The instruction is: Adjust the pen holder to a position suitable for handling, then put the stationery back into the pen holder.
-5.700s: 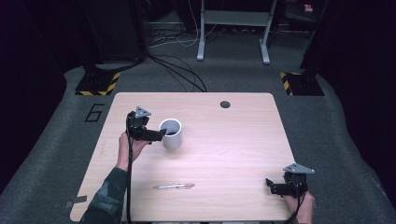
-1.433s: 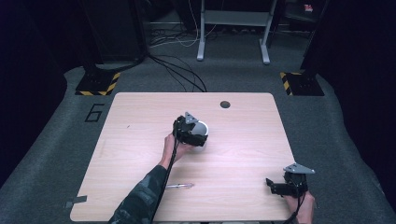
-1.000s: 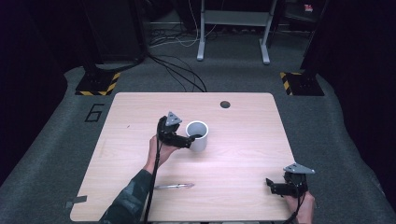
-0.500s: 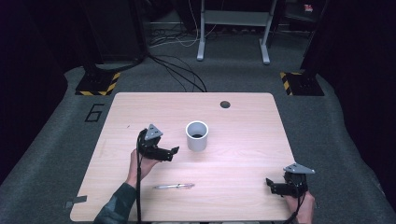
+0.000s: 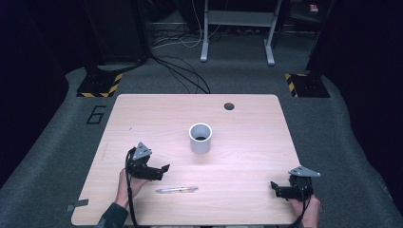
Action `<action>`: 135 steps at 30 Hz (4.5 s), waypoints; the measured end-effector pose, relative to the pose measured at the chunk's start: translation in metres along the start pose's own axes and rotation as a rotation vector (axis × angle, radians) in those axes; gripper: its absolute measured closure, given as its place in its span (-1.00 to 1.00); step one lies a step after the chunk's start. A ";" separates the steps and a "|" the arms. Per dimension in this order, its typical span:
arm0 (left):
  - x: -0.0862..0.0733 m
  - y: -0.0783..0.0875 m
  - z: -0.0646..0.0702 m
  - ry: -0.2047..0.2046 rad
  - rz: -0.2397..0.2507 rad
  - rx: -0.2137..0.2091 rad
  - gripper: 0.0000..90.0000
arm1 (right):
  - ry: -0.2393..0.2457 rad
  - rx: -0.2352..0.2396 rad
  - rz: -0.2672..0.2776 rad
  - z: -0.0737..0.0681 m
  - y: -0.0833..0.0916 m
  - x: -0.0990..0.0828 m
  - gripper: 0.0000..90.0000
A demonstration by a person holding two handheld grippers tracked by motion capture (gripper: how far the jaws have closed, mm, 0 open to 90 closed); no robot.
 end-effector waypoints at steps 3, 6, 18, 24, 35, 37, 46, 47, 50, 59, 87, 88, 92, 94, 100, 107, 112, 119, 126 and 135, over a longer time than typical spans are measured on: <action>-0.010 0.004 0.001 0.007 -0.006 0.001 -0.92 | 0.000 0.002 -0.001 0.000 0.000 0.000 -0.92; -0.019 0.007 0.002 0.007 -0.012 -0.001 -0.91 | -0.001 -0.001 0.001 0.000 0.000 0.000 -0.92; -0.052 0.016 0.016 0.001 -0.053 -0.043 -0.86 | -0.002 -0.002 0.003 0.000 0.000 0.000 -0.92; -0.068 0.021 0.023 -0.017 -0.072 -0.059 -0.64 | -0.001 0.000 0.000 0.000 0.000 0.000 -0.92; -0.075 0.017 0.029 -0.035 -0.075 -0.061 -0.18 | -0.001 0.002 -0.002 0.000 0.000 0.000 -0.92; -0.074 0.016 0.029 -0.032 -0.065 -0.057 -0.12 | -0.001 0.002 -0.002 0.000 0.000 0.000 -0.92; -0.073 0.010 0.030 -0.062 -0.064 -0.042 0.07 | -0.001 -0.001 0.000 0.000 0.000 0.000 -0.92; -0.072 0.009 0.030 -0.058 -0.069 -0.039 0.07 | -0.001 0.001 -0.001 0.000 0.000 0.000 -0.92; -0.070 0.006 0.030 -0.054 -0.073 -0.034 0.07 | -0.001 -0.001 0.000 0.000 0.000 0.000 -0.92; -0.058 -0.006 0.023 0.006 -0.106 0.050 -0.06 | -0.001 -0.001 0.000 0.000 0.000 0.000 -0.92; -0.030 -0.030 0.054 0.113 -0.183 0.054 -0.14 | -0.001 0.001 -0.001 0.000 0.000 0.000 -0.92; -0.030 -0.030 0.054 0.093 -0.184 0.056 -0.06 | -0.001 -0.001 0.000 0.000 0.000 0.000 -0.92; -0.027 -0.031 0.057 0.041 -0.207 0.060 0.16 | -0.001 0.001 0.000 0.000 0.000 0.000 -0.92; -0.025 -0.032 0.058 0.009 -0.227 0.056 0.28 | -0.002 -0.002 0.002 0.000 0.000 0.000 -0.91; -0.024 -0.033 0.058 -0.008 -0.226 0.040 0.47 | 0.005 -0.003 0.004 0.001 0.000 0.000 -0.91; -0.023 -0.032 0.054 -0.010 -0.234 0.033 0.69 | 0.006 -0.003 0.004 0.001 0.000 0.000 -0.91; -0.022 -0.033 0.054 -0.020 -0.239 0.039 0.71 | 0.006 -0.003 0.005 0.001 0.000 0.000 -0.91; -0.022 -0.034 0.055 -0.012 -0.240 0.041 0.77 | 0.007 -0.003 0.005 0.001 0.000 0.000 -0.91; -0.023 -0.032 0.047 -0.015 -0.227 0.006 0.79 | 0.000 -0.003 0.004 0.000 0.000 0.000 -0.91; -0.012 -0.009 0.041 0.030 -0.033 -0.011 0.80 | -0.005 -0.004 0.003 0.000 0.000 0.000 -0.90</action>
Point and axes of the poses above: each handheld gripper's, and its own axes: y roughly backward along the jaws, x roughly out of its top, z roughly to its right, the point moved 2 cm from there along -y, roughly forward along the jaws, and after that the axes turned 1 degree about -z, right-handed, at the moved point
